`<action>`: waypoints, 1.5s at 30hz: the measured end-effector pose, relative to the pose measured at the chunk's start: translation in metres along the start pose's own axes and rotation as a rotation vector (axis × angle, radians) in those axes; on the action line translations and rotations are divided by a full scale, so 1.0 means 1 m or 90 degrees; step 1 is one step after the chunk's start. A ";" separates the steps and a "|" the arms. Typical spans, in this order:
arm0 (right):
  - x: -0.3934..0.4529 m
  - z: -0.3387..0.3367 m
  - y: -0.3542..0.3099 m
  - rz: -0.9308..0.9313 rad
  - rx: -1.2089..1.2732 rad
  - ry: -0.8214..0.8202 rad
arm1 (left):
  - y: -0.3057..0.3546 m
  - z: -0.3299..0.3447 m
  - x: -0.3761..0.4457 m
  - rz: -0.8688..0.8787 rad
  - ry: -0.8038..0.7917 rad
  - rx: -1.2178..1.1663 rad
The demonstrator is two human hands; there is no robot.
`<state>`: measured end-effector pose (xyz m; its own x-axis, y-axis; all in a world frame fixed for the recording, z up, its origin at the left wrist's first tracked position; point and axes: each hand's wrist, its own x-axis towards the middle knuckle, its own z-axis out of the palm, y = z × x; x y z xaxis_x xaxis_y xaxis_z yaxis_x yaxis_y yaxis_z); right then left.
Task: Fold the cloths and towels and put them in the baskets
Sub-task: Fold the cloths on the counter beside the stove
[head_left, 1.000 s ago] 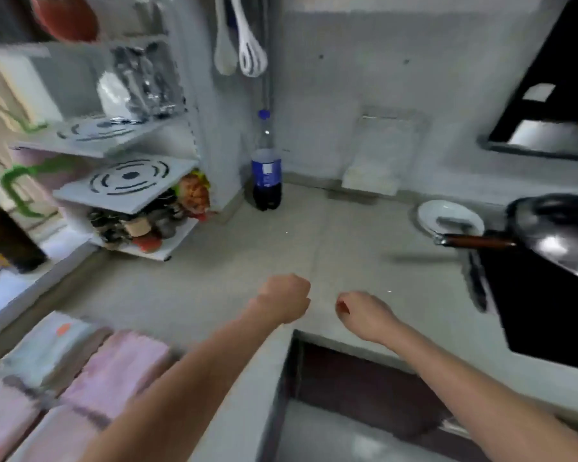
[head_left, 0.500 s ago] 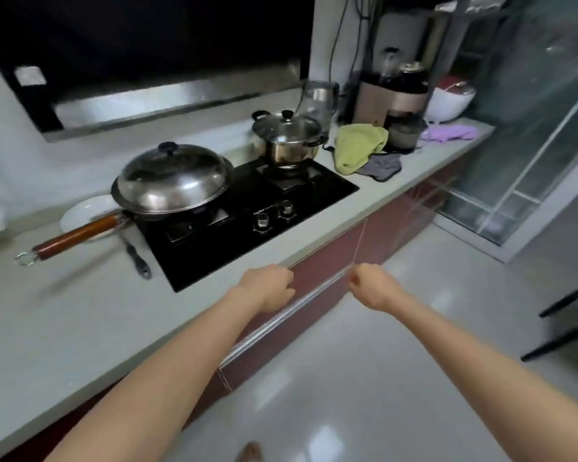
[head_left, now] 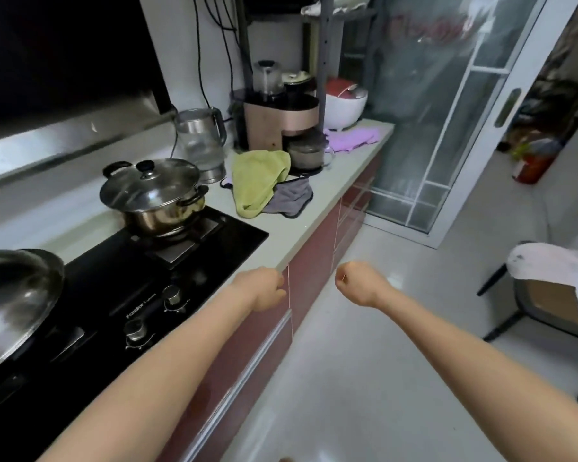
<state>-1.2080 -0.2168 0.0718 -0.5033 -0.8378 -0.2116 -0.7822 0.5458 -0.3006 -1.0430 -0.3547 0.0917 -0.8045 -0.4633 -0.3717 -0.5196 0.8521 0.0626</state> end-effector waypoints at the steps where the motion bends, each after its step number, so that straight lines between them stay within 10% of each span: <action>1: 0.020 -0.005 0.004 0.006 0.004 -0.008 | -0.006 -0.009 0.019 -0.007 -0.011 -0.008; 34: 0.562 -0.075 -0.016 -0.428 -0.358 -0.057 | -0.184 -0.074 0.387 -0.419 0.011 -0.367; 45: 0.607 -0.103 -0.032 -0.388 0.280 -0.136 | -0.180 -0.059 0.394 -0.479 0.241 -0.513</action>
<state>-1.5262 -0.7440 0.0491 0.0850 -0.9950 -0.0516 -0.6576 -0.0171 -0.7531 -1.2832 -0.7050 -0.0118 -0.1786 -0.9450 -0.2739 -0.8254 -0.0076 0.5645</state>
